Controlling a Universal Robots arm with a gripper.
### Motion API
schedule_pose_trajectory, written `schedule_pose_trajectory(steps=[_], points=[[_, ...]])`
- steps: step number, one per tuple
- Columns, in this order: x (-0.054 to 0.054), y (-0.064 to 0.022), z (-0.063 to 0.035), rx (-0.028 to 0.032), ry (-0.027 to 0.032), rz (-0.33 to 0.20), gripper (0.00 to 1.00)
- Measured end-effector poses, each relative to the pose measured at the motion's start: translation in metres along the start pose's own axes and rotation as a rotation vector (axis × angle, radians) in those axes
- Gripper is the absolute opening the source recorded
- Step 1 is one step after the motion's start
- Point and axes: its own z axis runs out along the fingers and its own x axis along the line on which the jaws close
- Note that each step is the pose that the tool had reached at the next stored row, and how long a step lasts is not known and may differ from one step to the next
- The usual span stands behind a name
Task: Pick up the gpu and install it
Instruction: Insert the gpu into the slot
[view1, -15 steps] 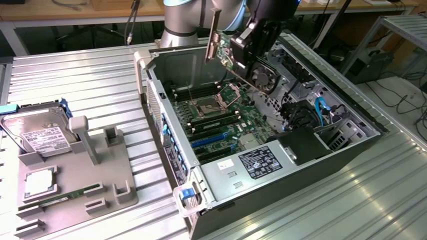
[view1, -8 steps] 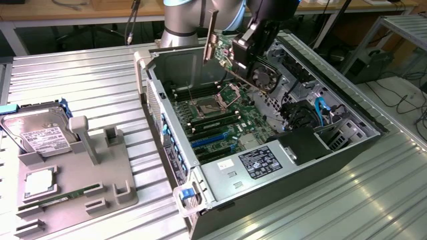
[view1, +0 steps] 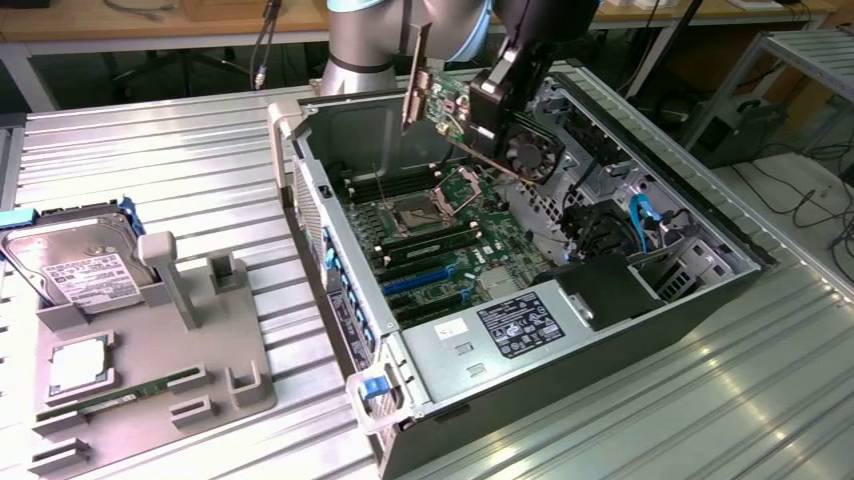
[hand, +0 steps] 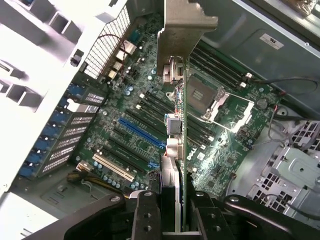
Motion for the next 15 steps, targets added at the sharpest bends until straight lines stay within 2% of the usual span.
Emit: schedule_pose_trajectory(steps=[15], points=[[0.0, 0.0, 0.0, -0.0028, 0.0076, -0.196, 0.28]])
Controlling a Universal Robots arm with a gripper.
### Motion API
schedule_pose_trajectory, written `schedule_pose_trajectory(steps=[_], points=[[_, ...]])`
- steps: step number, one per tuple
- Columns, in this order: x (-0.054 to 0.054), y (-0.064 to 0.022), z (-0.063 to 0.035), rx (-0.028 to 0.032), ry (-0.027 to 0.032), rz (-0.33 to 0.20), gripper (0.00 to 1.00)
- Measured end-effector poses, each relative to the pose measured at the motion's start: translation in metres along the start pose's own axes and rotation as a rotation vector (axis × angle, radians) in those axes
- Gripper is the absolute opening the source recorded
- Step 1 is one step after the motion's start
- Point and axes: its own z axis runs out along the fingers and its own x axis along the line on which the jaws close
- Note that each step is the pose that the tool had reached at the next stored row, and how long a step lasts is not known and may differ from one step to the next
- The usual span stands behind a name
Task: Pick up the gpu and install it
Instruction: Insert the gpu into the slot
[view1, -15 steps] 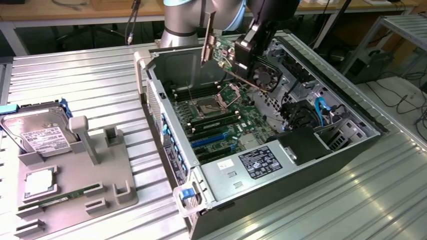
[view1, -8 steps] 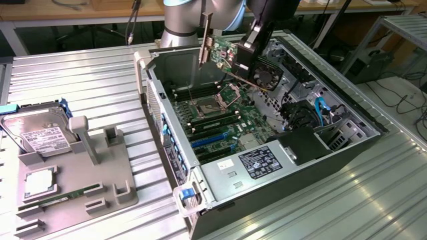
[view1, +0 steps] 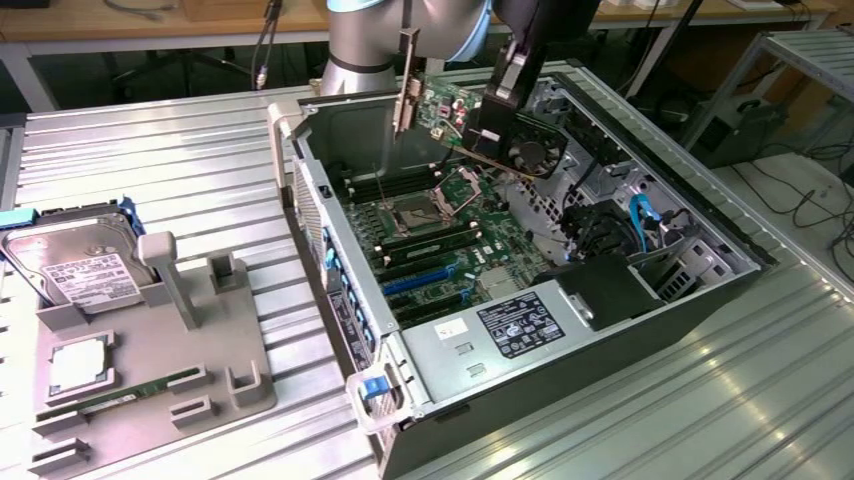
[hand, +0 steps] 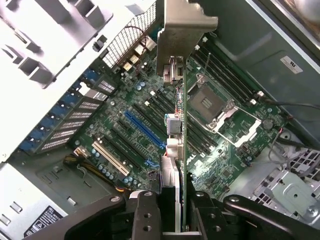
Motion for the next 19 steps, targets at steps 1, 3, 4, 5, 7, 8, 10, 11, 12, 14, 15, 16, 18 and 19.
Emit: schedule_pose_trajectory(steps=[1, 3, 4, 5, 7, 8, 10, 11, 12, 14, 15, 16, 18, 19], points=[[0.0, 0.0, 0.0, -0.0001, 0.0005, -0.011, 0.28], [0.0, 0.0, 0.0, -0.0004, 0.0012, -0.031, 0.28], [0.0, 0.0, 0.0, -0.0005, 0.0016, -0.042, 0.28], [0.0, 0.0, 0.0, -0.0007, 0.0019, -0.051, 0.28], [0.0, 0.0, 0.0, -0.001, 0.0028, -0.073, 0.28], [0.0, 0.0, 0.0, -0.0011, 0.0031, -0.081, 0.28], [0.0, 0.0, 0.0, -0.0015, 0.0039, -0.103, 0.28], [0.0, 0.0, 0.0, -0.0016, 0.0044, -0.113, 0.28], [0.0, 0.0, 0.0, -0.0017, 0.0048, -0.124, 0.28], [0.0, 0.0, 0.0, -0.002, 0.0056, -0.146, 0.28], [0.0, 0.0, 0.0, -0.0022, 0.006, -0.155, 0.28], [0.0, 0.0, 0.0, -0.0023, 0.0064, -0.166, 0.28], [0.0, 0.0, 0.0, -0.0026, 0.0071, -0.185, 0.28], [0.0, 0.0, 0.0, -0.0027, 0.0075, -0.195, 0.28]])
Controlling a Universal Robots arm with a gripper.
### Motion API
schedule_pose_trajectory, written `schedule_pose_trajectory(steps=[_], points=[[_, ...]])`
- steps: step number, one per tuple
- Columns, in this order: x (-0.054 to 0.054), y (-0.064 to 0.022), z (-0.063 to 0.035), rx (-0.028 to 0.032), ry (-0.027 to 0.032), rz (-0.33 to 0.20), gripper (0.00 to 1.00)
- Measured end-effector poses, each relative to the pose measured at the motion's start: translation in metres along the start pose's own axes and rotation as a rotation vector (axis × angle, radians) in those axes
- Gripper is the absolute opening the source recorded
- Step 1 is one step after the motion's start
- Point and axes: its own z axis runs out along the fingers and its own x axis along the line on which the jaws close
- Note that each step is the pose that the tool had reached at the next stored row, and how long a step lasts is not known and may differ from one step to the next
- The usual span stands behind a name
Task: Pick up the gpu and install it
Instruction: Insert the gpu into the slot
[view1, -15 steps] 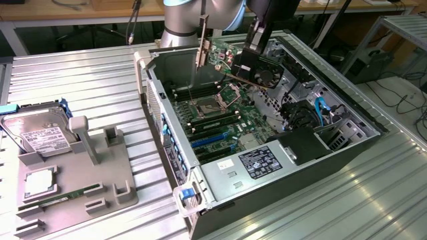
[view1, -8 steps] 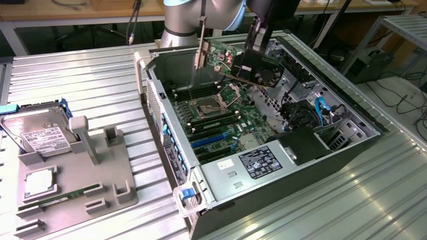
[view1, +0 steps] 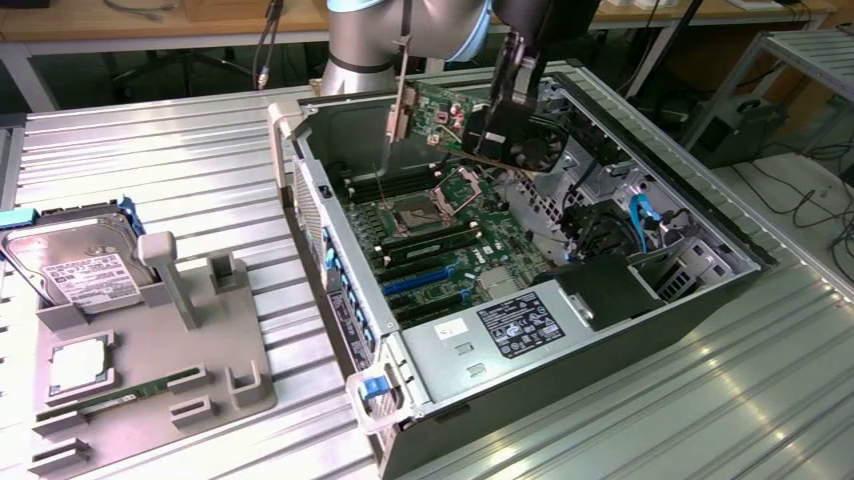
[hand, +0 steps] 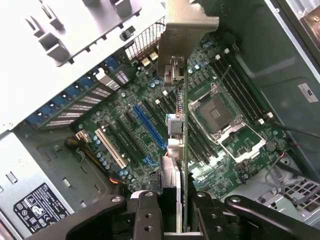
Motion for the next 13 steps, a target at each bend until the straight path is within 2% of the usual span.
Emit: schedule_pose_trajectory(steps=[13], points=[[0.0, 0.0, 0.0, -0.002, 0.0052, -0.138, 0.28]])
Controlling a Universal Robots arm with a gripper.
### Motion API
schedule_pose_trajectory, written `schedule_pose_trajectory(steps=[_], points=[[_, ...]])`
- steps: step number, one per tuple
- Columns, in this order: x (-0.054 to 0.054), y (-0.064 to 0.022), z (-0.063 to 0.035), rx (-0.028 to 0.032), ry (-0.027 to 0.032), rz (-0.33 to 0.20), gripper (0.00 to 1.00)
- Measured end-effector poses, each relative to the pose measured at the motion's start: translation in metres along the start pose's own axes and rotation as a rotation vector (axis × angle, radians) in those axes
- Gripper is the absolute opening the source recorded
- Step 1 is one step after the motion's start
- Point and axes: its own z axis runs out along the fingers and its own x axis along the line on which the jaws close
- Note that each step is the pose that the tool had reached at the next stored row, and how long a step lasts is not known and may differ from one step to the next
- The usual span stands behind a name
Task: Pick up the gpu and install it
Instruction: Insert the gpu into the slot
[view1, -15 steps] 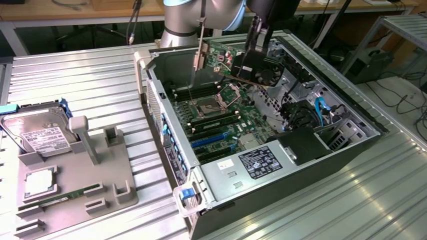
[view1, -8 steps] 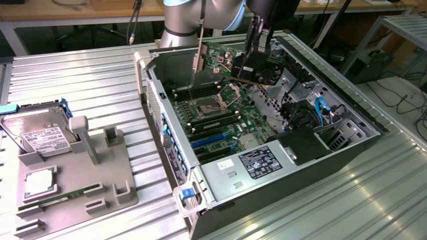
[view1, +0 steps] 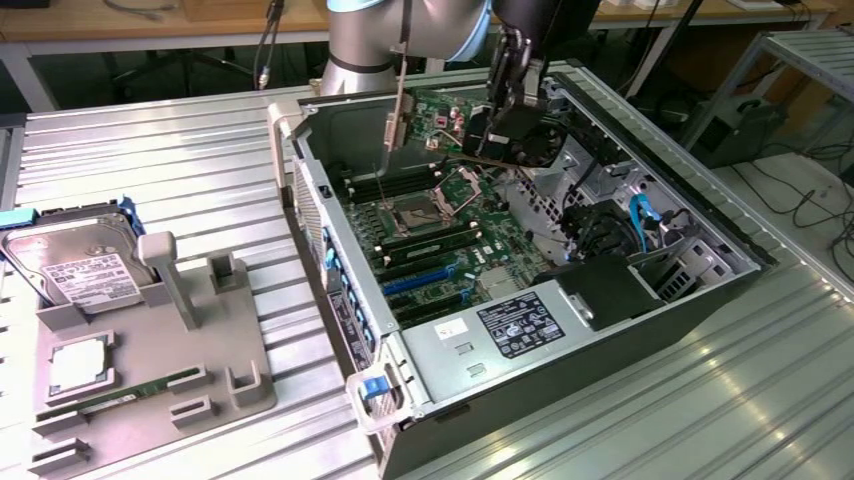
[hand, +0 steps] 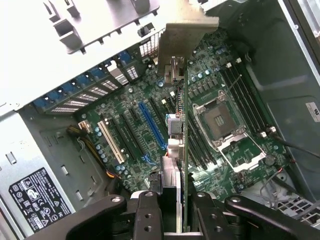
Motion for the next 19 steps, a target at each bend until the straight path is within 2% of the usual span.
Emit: schedule_pose_trajectory(steps=[19], points=[[0.0, 0.0, 0.0, -0.0032, 0.0086, -0.222, 0.28]])
